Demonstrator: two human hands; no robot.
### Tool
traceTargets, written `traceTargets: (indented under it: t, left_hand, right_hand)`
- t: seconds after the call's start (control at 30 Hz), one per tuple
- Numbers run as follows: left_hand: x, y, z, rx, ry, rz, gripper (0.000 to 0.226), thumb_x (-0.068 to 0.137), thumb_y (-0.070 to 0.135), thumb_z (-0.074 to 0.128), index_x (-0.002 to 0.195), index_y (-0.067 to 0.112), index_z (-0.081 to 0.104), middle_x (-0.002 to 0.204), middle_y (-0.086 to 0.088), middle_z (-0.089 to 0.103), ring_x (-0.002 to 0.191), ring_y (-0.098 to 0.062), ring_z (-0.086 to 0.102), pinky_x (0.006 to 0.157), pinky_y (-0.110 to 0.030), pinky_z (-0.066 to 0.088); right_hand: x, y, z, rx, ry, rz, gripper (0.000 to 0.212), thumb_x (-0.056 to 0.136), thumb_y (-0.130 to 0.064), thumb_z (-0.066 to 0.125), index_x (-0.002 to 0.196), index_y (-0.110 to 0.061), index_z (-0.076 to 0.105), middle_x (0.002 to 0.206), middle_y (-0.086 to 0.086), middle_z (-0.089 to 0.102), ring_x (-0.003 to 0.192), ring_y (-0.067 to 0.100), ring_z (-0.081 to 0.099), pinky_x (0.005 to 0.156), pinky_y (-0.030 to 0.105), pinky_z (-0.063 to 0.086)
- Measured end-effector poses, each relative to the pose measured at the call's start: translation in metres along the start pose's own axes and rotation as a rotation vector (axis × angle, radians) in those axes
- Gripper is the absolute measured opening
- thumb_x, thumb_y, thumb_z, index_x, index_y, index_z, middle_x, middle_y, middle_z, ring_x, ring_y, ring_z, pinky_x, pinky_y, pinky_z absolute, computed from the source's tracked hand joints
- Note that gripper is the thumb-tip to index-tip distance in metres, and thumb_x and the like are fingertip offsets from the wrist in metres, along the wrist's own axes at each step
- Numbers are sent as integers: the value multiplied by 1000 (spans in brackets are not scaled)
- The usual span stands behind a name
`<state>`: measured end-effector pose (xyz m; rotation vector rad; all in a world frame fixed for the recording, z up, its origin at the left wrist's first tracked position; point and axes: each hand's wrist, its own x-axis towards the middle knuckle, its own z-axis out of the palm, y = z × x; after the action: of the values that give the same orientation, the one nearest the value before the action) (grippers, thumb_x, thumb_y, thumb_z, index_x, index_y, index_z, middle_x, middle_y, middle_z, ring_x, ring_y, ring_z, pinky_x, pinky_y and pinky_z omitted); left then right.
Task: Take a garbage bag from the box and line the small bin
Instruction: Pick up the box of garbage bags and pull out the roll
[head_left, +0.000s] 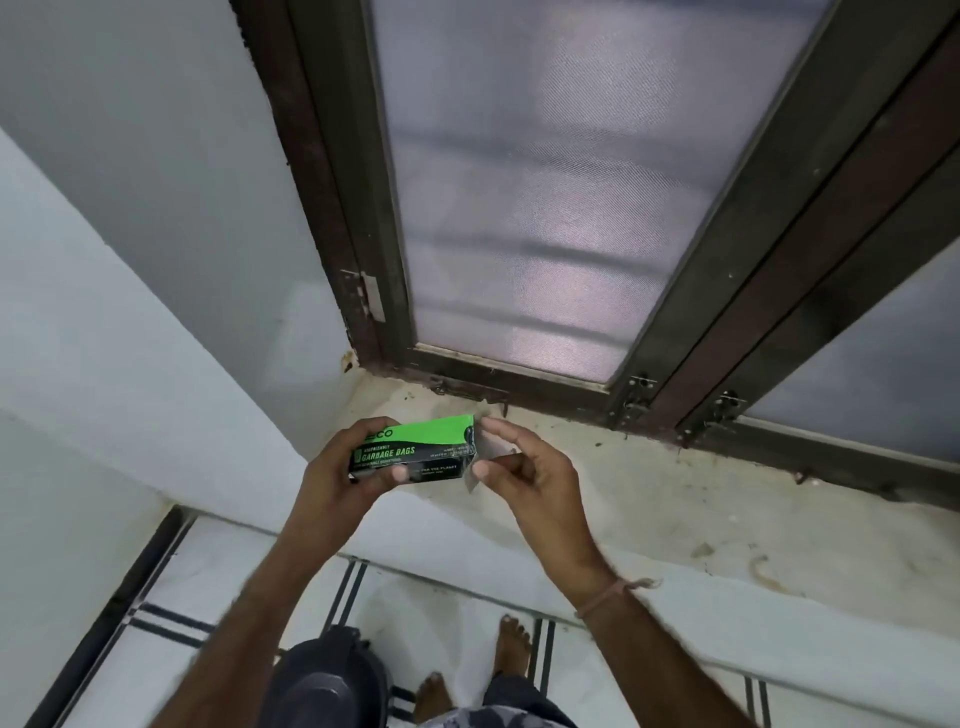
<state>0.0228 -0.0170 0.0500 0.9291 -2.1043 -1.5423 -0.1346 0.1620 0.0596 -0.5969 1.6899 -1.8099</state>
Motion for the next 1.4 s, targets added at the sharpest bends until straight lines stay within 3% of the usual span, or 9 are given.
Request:
traceTargets:
  t: [0.2,0.37,0.57,0.8,0.9,1.07,1.17,1.3,1.4]
  left_hand:
    - [-3,28,-15,213,-50,189,53,71,58,73,121,44,63,120,5,67,106,-4,65,89,-19,51]
    - [20,75,-9,576,-138,383,56,81,34,83,134,27,65,129,0,58,112,-20,61,90,-34,53]
    - [33,95,-13,674,-162,468,55,82,26,86,132,32,64,130,2,57,109,-20,60,86,-36,56]
    - [39,45,-27,499,-170,336,55,77,47,74,129,32,64,123,8,56,103,-11,60,81,-15,45]
    - [46,12,-19,478,-177,222,65,72,56,69,128,23,64,123,0,56,103,-17,60,83,-19,47]
    - [56,-28,-7,451,-204,108,61,76,35,75,132,15,64,127,-7,55,108,-25,63,86,-13,44]
    - [63,-44,-6,484,-144,80,56,82,13,82,135,12,63,132,-13,55,111,-28,62,91,-24,46]
    - [74,-50,-2,539,-106,76,59,84,5,80,139,13,62,142,-17,53,122,-35,60,103,-37,50]
    - [79,-46,4,523,-131,66,64,87,3,77,146,20,58,154,-16,46,134,-35,53,110,-39,46]
  right_hand:
    - [-6,6,-2,-45,-58,35,56,88,-7,79,139,-27,66,131,-3,72,119,25,66,104,44,56]
    - [-9,11,-4,320,-183,151,60,92,-9,73,149,-18,54,145,12,62,135,35,58,114,49,47]
    - [-4,9,-4,516,-110,226,59,89,-19,69,146,-13,56,140,11,66,119,21,66,97,35,57]
    - [-11,22,-37,397,135,231,34,87,-8,74,121,-7,72,135,21,67,121,33,67,88,28,60]
    - [-15,29,-52,341,205,228,28,93,-1,70,120,-5,73,131,18,69,120,32,67,89,28,60]
    - [-22,27,-63,330,258,238,52,71,-23,87,118,-4,73,122,14,72,107,22,71,85,25,61]
    - [-23,27,-67,332,251,229,72,55,-38,99,115,-6,76,118,10,76,107,22,74,85,25,61]
    - [-20,25,-65,361,256,255,36,84,-8,76,119,-2,72,118,10,73,105,20,72,84,24,61]
    - [-11,23,-55,352,240,258,35,84,-5,72,119,0,70,117,8,73,106,21,71,83,24,62]
